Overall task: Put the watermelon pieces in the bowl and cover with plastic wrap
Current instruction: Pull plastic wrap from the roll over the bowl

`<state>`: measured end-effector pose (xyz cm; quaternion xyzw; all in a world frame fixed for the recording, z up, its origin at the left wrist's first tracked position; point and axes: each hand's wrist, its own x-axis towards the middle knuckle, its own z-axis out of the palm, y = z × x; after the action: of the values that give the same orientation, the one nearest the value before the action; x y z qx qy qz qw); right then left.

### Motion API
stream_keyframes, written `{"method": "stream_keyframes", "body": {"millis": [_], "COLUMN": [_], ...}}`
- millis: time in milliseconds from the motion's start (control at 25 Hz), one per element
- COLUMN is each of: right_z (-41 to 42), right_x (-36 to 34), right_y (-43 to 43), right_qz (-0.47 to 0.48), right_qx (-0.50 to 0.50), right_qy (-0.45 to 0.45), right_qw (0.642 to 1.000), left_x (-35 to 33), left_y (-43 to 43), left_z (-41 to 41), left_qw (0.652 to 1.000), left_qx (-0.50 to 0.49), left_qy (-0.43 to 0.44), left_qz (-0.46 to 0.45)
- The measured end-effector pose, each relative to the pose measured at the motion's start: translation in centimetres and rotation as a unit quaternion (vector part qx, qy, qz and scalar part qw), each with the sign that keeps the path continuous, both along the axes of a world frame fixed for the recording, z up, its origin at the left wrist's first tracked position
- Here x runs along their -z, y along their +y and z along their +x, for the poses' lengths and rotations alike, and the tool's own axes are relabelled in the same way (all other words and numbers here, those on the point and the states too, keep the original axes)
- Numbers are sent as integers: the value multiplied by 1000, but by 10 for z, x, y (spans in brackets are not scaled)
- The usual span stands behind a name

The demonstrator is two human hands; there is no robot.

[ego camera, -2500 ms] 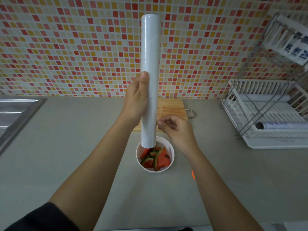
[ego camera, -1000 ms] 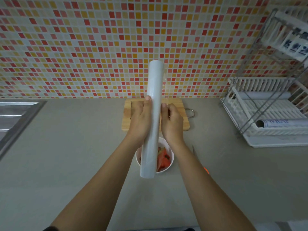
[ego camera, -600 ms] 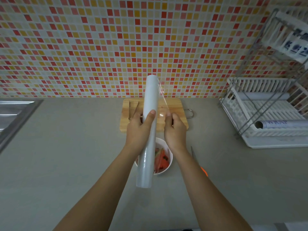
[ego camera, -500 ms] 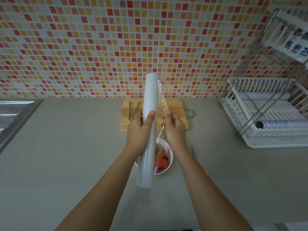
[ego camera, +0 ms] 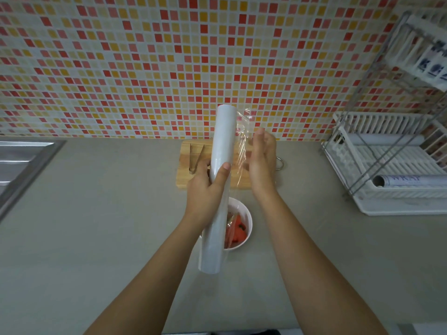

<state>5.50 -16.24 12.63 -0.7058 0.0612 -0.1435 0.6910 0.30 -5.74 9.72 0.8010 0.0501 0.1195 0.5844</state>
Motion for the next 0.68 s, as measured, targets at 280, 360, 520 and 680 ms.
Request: {"method": "stream_keyframes", "body": {"millis": [280, 360, 520, 680], "right_z": [-39, -38, -37, -36], "right_x": [60, 69, 98, 116], "right_y": [17, 14, -2, -23], "right_qz": [-168, -187, -198, -202], "right_qx": [24, 39, 49, 37], "right_qy": [25, 25, 60, 80], "right_qw": [985, 981, 977, 975], "left_x": [8, 16, 32, 50], "left_y": [-5, -10, -12, -14], "left_z": [0, 0, 10, 13], "left_qw": [996, 994, 987, 988], "left_qx": [-28, -34, -20, 12], "left_qy": [-31, -5, 80, 135], "left_qz": [84, 108, 136, 80]}}
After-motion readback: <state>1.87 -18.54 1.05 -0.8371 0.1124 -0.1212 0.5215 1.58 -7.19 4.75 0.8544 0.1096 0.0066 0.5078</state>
